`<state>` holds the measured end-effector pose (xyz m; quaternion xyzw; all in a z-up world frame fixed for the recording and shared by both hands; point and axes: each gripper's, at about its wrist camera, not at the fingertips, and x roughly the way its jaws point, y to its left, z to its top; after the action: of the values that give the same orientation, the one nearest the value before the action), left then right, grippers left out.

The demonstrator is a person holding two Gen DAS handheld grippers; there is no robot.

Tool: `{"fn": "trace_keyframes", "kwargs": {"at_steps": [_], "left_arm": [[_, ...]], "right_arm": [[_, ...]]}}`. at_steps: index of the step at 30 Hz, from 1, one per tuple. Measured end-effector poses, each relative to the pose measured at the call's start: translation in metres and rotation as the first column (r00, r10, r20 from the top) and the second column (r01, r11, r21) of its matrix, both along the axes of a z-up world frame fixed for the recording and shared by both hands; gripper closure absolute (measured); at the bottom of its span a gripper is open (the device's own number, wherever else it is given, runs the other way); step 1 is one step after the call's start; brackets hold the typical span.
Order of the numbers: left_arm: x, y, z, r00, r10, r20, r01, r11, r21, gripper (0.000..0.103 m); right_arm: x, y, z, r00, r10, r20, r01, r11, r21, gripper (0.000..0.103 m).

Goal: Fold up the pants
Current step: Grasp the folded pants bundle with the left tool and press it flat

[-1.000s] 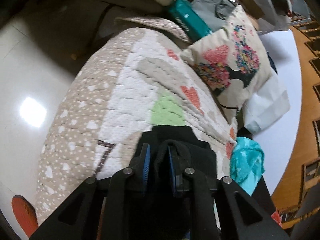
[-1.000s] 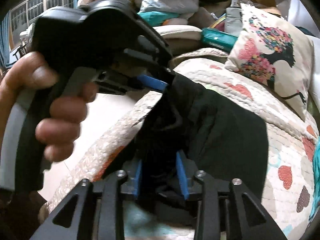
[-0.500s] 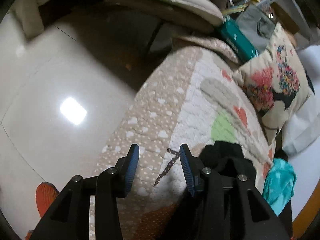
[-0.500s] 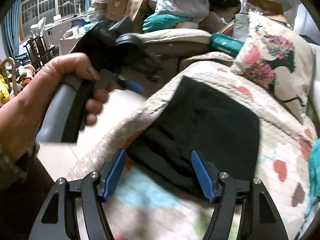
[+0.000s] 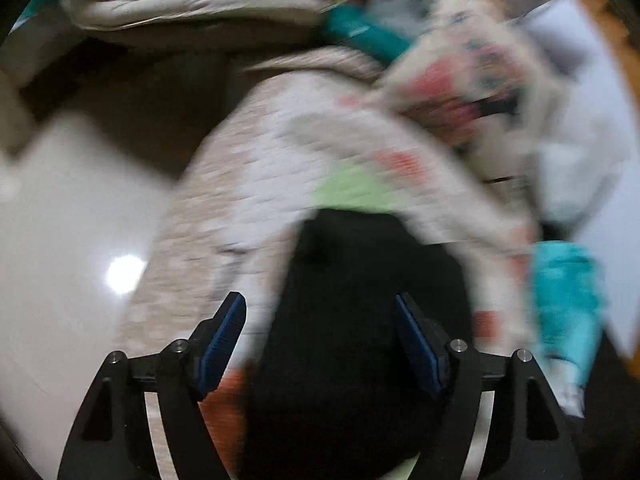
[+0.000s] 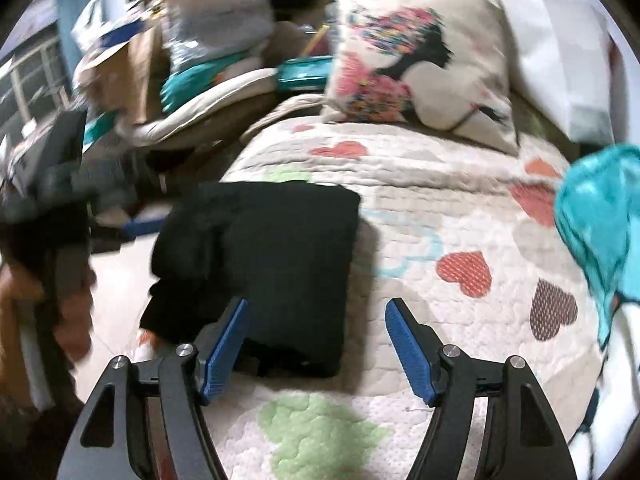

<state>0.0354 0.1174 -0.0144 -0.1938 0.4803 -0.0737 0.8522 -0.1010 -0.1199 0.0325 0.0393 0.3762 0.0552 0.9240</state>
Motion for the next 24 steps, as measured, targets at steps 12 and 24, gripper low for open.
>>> {"fn": "trace_keyframes", "kwargs": {"at_steps": [12,24], "left_arm": [[-0.01,0.028,-0.017,0.996,0.039,-0.079,-0.054,0.977,-0.206,0.028],[0.002,0.0,-0.035,0.988,-0.122,-0.097,0.091,0.956,-0.278,0.016]], "right_arm": [[0.026,-0.023,-0.01,0.998,-0.024,-0.055,0.029,0.994,0.109,0.026],[0.103,-0.027,-0.056,0.975,0.026,-0.221,0.067,0.913,0.402,0.025]]}}
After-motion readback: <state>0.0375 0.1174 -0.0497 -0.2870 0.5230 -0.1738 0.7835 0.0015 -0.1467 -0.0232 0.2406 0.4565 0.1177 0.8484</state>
